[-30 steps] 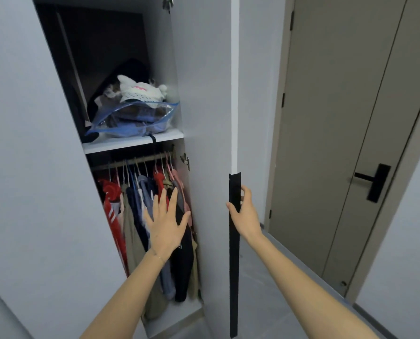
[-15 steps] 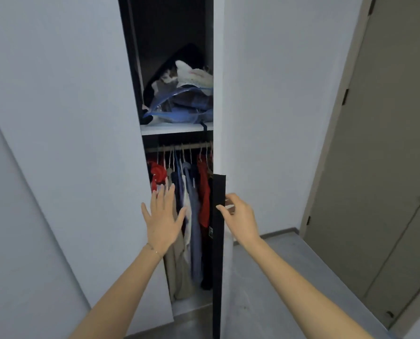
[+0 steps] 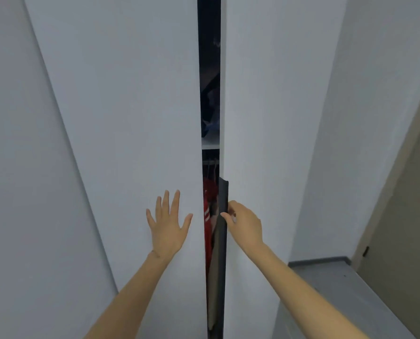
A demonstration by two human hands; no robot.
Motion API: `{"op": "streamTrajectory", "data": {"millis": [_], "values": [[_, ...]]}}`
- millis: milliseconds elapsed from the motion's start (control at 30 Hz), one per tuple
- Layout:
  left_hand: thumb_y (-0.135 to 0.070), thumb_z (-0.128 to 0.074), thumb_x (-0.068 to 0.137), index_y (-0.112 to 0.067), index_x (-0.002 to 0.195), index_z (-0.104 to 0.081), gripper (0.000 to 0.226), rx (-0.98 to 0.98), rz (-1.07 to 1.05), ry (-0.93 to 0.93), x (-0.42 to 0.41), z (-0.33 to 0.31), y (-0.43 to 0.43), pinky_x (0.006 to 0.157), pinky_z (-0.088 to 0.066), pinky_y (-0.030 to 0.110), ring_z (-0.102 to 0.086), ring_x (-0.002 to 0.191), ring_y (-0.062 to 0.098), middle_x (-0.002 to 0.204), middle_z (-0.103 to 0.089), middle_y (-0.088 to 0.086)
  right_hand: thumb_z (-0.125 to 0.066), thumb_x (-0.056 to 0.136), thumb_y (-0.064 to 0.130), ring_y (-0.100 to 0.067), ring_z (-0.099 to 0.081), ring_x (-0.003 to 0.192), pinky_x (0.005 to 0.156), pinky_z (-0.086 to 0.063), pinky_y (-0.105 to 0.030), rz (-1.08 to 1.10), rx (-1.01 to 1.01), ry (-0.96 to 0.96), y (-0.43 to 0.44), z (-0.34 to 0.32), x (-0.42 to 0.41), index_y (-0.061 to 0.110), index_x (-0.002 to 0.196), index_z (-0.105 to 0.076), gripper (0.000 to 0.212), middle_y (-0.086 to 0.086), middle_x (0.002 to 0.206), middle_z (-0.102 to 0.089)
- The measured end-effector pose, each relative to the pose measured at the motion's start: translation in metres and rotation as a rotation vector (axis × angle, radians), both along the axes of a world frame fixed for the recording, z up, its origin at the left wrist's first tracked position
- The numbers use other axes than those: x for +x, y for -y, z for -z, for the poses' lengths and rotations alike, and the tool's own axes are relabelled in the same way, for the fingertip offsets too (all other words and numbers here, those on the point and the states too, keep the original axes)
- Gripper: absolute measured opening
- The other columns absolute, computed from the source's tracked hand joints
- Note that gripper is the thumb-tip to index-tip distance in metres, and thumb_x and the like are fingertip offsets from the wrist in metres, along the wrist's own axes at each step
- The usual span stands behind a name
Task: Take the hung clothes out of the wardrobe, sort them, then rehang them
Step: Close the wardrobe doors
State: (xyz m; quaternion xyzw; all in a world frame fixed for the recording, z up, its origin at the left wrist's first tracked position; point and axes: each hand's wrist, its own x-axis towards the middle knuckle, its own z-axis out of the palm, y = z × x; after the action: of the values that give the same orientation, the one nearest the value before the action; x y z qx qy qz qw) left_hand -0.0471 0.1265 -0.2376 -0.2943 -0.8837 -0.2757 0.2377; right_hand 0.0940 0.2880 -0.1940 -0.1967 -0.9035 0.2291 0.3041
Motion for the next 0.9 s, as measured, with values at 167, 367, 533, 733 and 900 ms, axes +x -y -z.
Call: {"op": "streamTrajectory", "data": {"millis": [167,367,533,733,900], "values": [[-0.066,-0.02,0.094,-0.028,0.158,-0.017,0.075,-0.024,-0.021,-0.043,-0.053,0.0,-0.001,0.119,-0.006,0.06,-0.008,0.152,0.027,0.165,-0.014,0.006,-0.054,0.098,0.035,-0.014,-0.053,0.074,0.059,-0.043,-0.029,0.047,0.007,0.028,-0.004,-0.002,-0.044,0.013,0.084,-0.057,0.027,0.002,0.082,-0.059],[-0.061,-0.029,0.095,-0.025,0.157,-0.023,0.071,-0.046,-0.017,-0.154,-0.093,0.001,-0.012,0.117,-0.011,0.06,-0.013,0.151,0.03,0.164,-0.016,0.009,-0.059,0.096,0.037,-0.015,-0.057,0.076,0.061,-0.044,-0.028,0.089,-0.05,0.045,-0.012,-0.008,-0.089,0.013,0.087,-0.066,0.026,0.002,0.083,-0.062],[-0.061,-0.03,0.094,-0.025,0.156,-0.023,0.072,-0.045,-0.024,-0.194,-0.111,0.004,-0.024,0.116,-0.015,0.062,-0.015,0.151,0.033,0.164,-0.016,0.011,-0.061,0.094,0.037,-0.014,-0.056,0.075,0.058,-0.04,-0.026,0.108,-0.071,0.063,-0.021,-0.011,-0.118,0.014,0.086,-0.066,0.025,0.005,0.081,-0.059],[-0.059,-0.032,0.094,-0.026,0.156,-0.024,0.071,-0.039,-0.037,-0.231,-0.127,0.009,-0.032,0.117,-0.015,0.063,-0.013,0.151,0.034,0.165,-0.012,0.012,-0.063,0.093,0.036,-0.015,-0.052,0.071,0.056,-0.036,-0.025,0.083,-0.099,0.083,-0.034,-0.014,-0.142,0.018,0.076,-0.058,0.025,0.008,0.073,-0.05],[-0.057,-0.033,0.095,-0.027,0.157,-0.023,0.07,-0.022,-0.041,-0.246,-0.134,0.012,-0.036,0.116,-0.016,0.064,-0.009,0.151,0.036,0.165,-0.009,0.014,-0.065,0.092,0.039,-0.014,-0.052,0.068,0.062,-0.038,-0.027,0.076,-0.066,0.101,-0.044,-0.011,-0.153,0.018,0.075,-0.06,0.027,0.009,0.069,-0.05]]}}
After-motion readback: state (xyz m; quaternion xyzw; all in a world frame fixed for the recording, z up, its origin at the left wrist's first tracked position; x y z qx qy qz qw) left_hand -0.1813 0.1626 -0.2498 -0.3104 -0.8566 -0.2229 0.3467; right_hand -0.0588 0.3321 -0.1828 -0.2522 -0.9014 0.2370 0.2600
